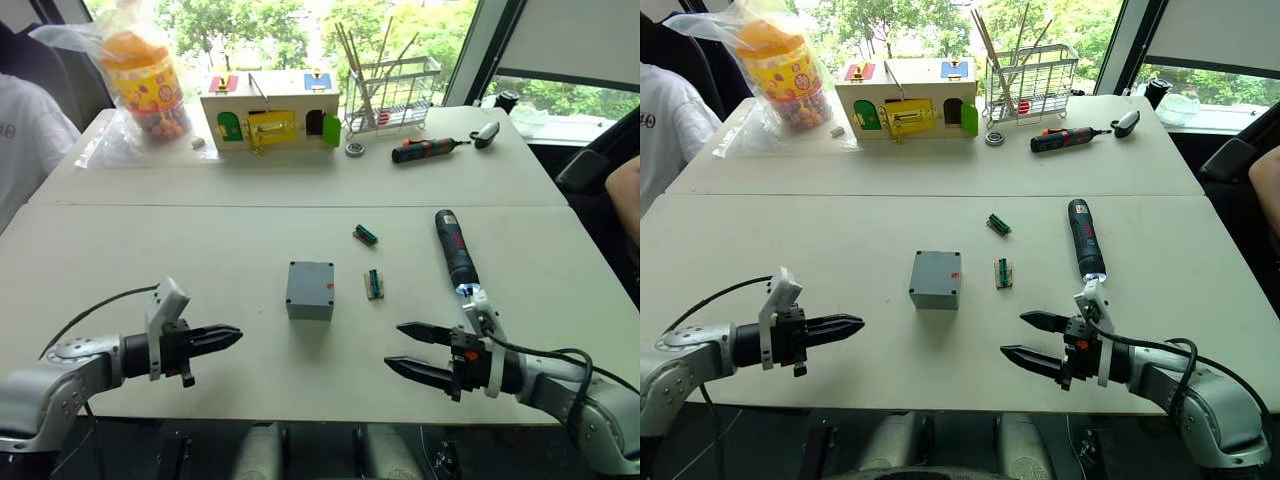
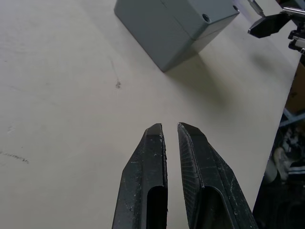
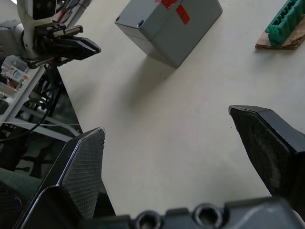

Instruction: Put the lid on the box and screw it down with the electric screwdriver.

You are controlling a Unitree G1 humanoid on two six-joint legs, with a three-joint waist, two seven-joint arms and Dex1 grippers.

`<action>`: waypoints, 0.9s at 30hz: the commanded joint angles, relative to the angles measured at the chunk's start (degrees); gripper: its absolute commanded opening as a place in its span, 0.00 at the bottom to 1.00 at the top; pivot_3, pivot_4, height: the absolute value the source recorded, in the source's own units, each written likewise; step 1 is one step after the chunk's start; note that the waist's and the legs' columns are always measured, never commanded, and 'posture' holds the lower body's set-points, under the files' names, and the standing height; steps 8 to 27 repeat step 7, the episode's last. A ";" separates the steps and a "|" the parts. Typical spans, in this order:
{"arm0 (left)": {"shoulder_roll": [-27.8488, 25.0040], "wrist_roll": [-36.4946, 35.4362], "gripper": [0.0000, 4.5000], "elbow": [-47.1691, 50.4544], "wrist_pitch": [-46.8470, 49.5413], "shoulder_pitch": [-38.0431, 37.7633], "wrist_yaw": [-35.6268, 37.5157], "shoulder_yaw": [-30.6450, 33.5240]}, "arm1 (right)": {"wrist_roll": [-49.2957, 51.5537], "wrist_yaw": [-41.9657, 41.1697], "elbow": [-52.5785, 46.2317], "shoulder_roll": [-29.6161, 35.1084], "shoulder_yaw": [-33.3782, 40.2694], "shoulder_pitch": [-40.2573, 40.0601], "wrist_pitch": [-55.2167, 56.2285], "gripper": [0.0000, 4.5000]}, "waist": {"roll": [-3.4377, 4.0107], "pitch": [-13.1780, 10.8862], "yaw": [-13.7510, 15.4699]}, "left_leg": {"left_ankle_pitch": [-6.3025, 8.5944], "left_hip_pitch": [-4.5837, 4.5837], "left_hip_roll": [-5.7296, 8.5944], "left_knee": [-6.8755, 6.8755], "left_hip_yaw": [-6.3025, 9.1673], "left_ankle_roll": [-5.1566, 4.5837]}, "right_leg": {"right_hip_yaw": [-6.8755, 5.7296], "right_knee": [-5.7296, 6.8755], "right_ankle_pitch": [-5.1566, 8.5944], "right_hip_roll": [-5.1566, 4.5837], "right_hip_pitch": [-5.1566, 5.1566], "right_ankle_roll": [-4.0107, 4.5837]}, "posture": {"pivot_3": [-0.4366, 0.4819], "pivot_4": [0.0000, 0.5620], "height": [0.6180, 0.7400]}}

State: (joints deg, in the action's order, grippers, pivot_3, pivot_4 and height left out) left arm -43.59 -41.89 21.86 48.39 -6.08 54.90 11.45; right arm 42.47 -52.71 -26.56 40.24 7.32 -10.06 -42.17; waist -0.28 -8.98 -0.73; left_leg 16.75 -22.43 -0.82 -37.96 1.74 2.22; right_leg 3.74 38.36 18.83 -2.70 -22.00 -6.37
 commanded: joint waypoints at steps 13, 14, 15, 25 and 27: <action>3.82 -0.88 0.10 3.16 -2.07 -2.48 -1.94 -1.92 | -1.37 -1.02 -0.39 1.38 -0.82 0.01 1.52 0.99 | -0.02 0.00 -0.03 | 0.01 0.00 -0.01 0.03 0.03 -0.01 | 0.01 -0.08 0.00 0.00 0.04 0.00 | 0.48 0.27 0.97; 3.82 -0.88 0.10 3.16 -2.07 -2.48 -1.94 -1.92 | -1.37 -1.02 -0.39 1.38 -0.82 0.01 1.52 0.99 | -0.02 0.00 -0.03 | 0.01 0.00 -0.01 0.03 0.03 -0.01 | 0.01 -0.08 0.00 0.00 0.04 0.00 | 0.48 0.27 0.97; 3.82 -0.88 0.10 3.16 -2.07 -2.48 -1.94 -1.92 | -1.37 -1.02 -0.39 1.38 -0.82 0.01 1.52 0.99 | -0.02 0.00 -0.03 | 0.01 0.00 -0.01 0.03 0.03 -0.01 | 0.01 -0.08 0.00 0.00 0.04 0.00 | 0.48 0.27 0.97; 3.82 -0.88 0.10 3.16 -2.07 -2.48 -1.94 -1.92 | -1.37 -1.02 -0.39 1.38 -0.82 0.01 1.52 0.99 | -0.02 0.00 -0.03 | 0.01 0.00 -0.01 0.03 0.03 -0.01 | 0.01 -0.08 0.00 0.00 0.04 0.00 | 0.48 0.27 0.97; 3.82 -0.88 0.10 3.16 -2.07 -2.48 -1.94 -1.92 | -1.37 -1.02 -0.39 1.38 -0.82 0.01 1.52 0.99 | -0.02 0.00 -0.03 | 0.01 0.00 -0.01 0.03 0.03 -0.01 | 0.01 -0.08 0.00 0.00 0.04 0.00 | 0.48 0.27 0.97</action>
